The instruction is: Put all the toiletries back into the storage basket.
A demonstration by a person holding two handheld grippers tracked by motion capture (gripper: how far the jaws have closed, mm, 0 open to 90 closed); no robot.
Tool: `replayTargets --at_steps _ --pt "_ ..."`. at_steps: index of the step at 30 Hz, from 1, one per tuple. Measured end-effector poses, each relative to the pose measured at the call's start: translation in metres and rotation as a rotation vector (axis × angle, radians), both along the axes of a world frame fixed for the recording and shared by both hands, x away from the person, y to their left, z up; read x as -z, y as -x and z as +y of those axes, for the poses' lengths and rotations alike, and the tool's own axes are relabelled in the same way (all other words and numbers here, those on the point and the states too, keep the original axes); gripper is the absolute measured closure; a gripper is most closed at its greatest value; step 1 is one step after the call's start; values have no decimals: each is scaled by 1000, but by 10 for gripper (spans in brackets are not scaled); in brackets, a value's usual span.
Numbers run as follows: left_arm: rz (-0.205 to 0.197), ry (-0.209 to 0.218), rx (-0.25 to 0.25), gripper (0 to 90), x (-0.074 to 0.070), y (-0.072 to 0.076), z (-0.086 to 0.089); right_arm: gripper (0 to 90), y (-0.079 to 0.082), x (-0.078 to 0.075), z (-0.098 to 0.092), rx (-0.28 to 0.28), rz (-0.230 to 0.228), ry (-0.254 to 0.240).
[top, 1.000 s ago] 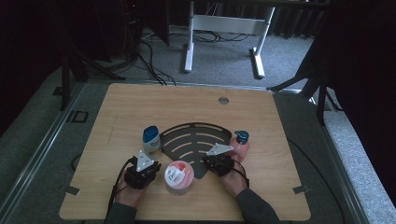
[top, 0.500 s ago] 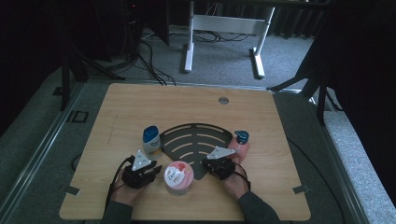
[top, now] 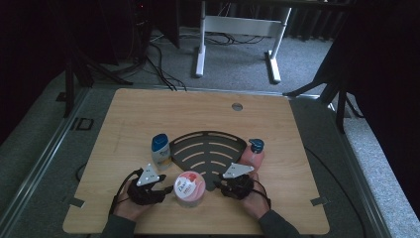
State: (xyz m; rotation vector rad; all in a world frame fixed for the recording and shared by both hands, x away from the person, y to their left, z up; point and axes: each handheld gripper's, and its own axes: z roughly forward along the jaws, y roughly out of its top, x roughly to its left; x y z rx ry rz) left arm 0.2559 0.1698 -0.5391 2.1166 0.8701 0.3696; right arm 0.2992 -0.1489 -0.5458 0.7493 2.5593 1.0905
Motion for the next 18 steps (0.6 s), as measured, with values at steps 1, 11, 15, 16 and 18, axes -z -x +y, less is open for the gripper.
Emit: replayTargets --at_steps 1,11,15,16,18 --pt "-7 -1 1 475 0 1 0 641 1 0 0 -5 -3 2" --pt "-18 -1 54 434 0 8 3 581 4 -1 -1 -56 12 -19" --pt "-17 6 86 426 0 12 4 571 8 -1 1 -93 15 -28" --pt "-16 9 92 424 0 13 4 568 8 -1 1 -101 14 -31" --pt "-14 17 101 417 -1 14 3 565 9 -2 2 -116 17 -39"
